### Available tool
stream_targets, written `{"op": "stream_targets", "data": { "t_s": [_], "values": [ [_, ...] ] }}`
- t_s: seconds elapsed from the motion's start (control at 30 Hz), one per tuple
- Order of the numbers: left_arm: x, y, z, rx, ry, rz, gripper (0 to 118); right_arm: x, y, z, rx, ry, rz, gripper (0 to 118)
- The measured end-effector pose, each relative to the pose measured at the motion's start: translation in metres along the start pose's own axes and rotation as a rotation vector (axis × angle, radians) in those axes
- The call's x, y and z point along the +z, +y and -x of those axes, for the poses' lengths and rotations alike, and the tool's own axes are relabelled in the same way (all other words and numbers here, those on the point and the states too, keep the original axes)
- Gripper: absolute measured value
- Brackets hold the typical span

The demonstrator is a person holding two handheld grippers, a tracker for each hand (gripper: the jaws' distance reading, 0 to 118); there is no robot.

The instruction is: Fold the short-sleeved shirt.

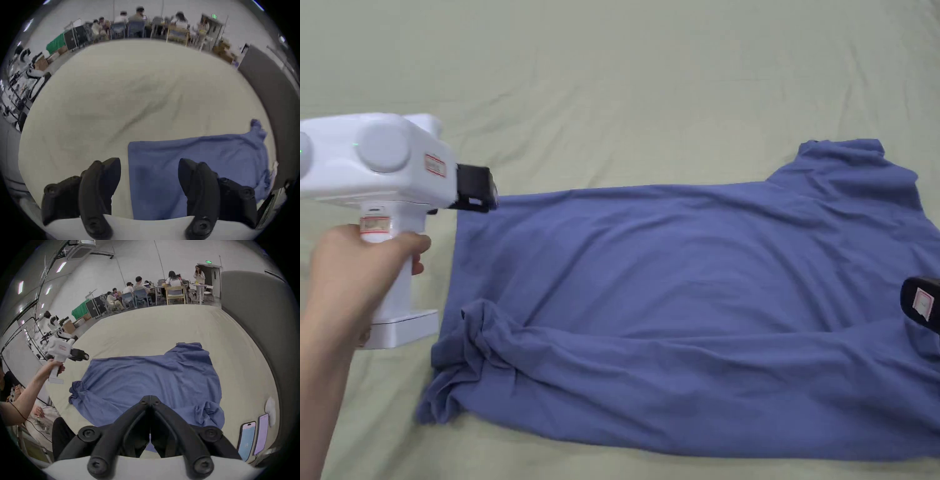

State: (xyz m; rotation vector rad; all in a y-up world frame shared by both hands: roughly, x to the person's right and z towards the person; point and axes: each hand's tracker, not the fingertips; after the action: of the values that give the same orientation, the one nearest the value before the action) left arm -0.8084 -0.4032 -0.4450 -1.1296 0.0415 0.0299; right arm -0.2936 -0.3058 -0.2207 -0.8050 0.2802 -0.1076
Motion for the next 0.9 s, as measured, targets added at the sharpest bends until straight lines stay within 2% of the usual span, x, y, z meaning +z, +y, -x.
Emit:
{"op": "stream_targets", "data": {
  "t_s": [0.17,0.27,0.3,0.37,0.4,0.47,0.57,0.6,0.63,0.67,0.7,0.77,0.83,0.9],
  "values": [
    [-0.06,0.007,0.001,-0.062,0.048,0.044,81,-0.029,-0.001,-0.009,-0.013,-0.019,0.054,2],
    [-0.049,0.004,0.003,-0.026,0.015,-0.03,80,-0.041,-0.005,-0.013,-0.01,-0.028,0.093,2],
    [-0.046,0.003,0.003,-0.051,-0.004,-0.057,68,-0.045,-0.007,-0.013,-0.011,-0.028,0.105,2],
    [-0.033,-0.001,-0.009,-0.097,-0.049,-0.066,0,-0.05,-0.013,-0.015,-0.019,-0.028,0.123,2],
    [-0.025,0.0,-0.016,-0.115,0.01,-0.062,0,-0.052,-0.016,-0.016,-0.027,-0.026,0.135,2],
    [-0.007,0.002,-0.029,-0.185,0.019,-0.097,0,-0.051,-0.019,-0.017,-0.035,-0.028,0.136,2],
    [0.032,0.006,-0.036,-0.151,-0.049,-0.183,0,-0.043,-0.009,-0.026,-0.071,-0.009,0.098,2],
    [0.046,0.007,-0.036,-0.114,-0.079,-0.212,0,-0.041,0.0,-0.033,-0.091,0.003,0.08,6],
    [0.058,0.008,-0.037,-0.095,-0.1,-0.232,0,-0.04,0.008,-0.041,-0.13,0.012,0.067,35],
    [0.072,0.006,-0.037,-0.088,-0.125,-0.261,0,-0.044,0.023,-0.053,-0.167,0.015,0.074,94],
    [0.082,0.006,-0.038,-0.085,-0.133,-0.279,0,-0.053,0.036,-0.066,-0.147,0.018,0.063,118],
    [0.092,0.003,-0.037,-0.09,-0.12,-0.303,0,-0.067,0.059,-0.088,-0.182,0.023,-0.026,118],
    [0.093,0.002,-0.036,-0.09,-0.119,-0.308,0,-0.098,0.086,-0.121,-0.25,0.053,0.031,118],
    [0.084,0.003,-0.031,-0.062,-0.119,-0.292,0,-0.139,0.106,-0.153,-0.314,-0.049,0.073,118]
  ]
}}
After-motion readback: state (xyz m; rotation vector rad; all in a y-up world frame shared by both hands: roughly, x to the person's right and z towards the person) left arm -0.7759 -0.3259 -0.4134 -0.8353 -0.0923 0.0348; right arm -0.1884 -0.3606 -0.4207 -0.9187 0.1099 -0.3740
